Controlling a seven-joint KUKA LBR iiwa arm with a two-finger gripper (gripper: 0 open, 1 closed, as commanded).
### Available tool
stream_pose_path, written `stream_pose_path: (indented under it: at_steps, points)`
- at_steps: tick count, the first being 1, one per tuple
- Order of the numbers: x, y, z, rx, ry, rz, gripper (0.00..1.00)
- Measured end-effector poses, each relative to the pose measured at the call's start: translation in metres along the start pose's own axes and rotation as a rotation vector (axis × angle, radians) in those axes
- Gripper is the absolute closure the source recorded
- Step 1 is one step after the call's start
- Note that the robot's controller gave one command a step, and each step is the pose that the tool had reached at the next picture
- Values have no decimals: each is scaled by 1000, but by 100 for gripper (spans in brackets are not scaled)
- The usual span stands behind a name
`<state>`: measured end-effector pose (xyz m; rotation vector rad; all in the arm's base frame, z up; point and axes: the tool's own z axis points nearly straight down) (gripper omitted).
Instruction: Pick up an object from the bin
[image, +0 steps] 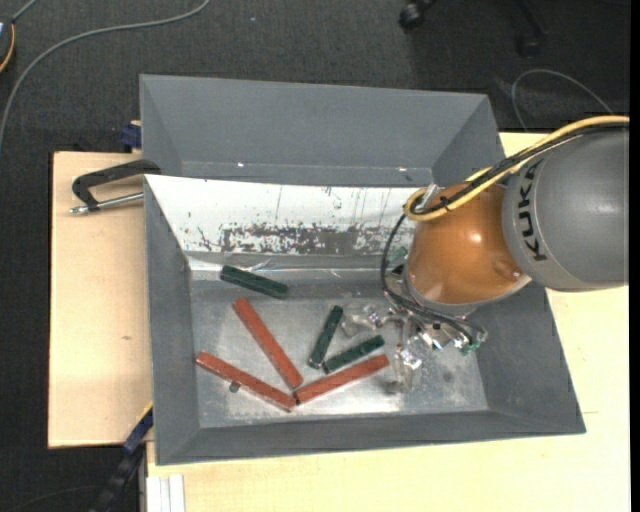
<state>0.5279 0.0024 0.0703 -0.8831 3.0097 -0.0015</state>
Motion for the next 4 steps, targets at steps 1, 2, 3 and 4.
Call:
stream_pose_path:
  at_steps: [1,2,3,4]
  points:
    - [62,-50,-77,7,-3,-4,0]
    - [-1,-6,-6,-7,2,-124,0]
    - [0,-10,-9,-3,1,-117,100]
    - [-8,35,-217,4,-7,-447,100]
